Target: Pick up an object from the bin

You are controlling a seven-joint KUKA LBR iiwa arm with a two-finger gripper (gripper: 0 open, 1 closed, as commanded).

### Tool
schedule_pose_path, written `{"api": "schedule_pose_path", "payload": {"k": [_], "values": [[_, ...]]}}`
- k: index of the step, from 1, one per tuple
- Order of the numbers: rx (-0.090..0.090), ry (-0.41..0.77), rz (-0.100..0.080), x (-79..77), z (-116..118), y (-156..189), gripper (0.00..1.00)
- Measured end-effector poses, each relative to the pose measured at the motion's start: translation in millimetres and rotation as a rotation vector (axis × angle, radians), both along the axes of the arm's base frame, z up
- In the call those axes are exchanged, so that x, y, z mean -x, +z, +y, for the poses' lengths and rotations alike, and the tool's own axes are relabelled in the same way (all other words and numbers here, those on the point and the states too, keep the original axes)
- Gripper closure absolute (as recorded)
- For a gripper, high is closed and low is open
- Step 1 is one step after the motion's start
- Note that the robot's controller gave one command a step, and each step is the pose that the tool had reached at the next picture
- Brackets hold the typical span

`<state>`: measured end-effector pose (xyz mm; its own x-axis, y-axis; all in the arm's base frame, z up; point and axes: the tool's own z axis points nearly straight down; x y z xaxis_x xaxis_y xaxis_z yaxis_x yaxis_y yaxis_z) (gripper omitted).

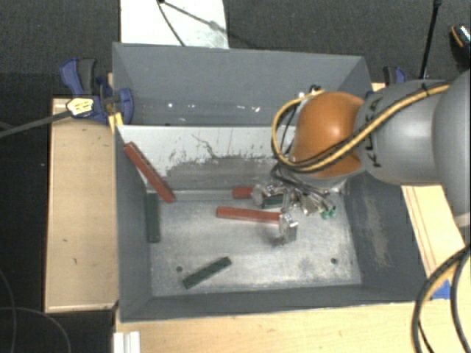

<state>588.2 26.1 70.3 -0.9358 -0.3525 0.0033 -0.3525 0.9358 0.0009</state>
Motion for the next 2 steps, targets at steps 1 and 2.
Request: {"api": "schedule_pose_path", "payload": {"k": [1, 2], "values": [[-0.002, -0.001, -0.004, -0.9, 2, 3, 1.0], [-0.001, 0.016, -0.014, 15.6, 5, 144, 1.0]]}}
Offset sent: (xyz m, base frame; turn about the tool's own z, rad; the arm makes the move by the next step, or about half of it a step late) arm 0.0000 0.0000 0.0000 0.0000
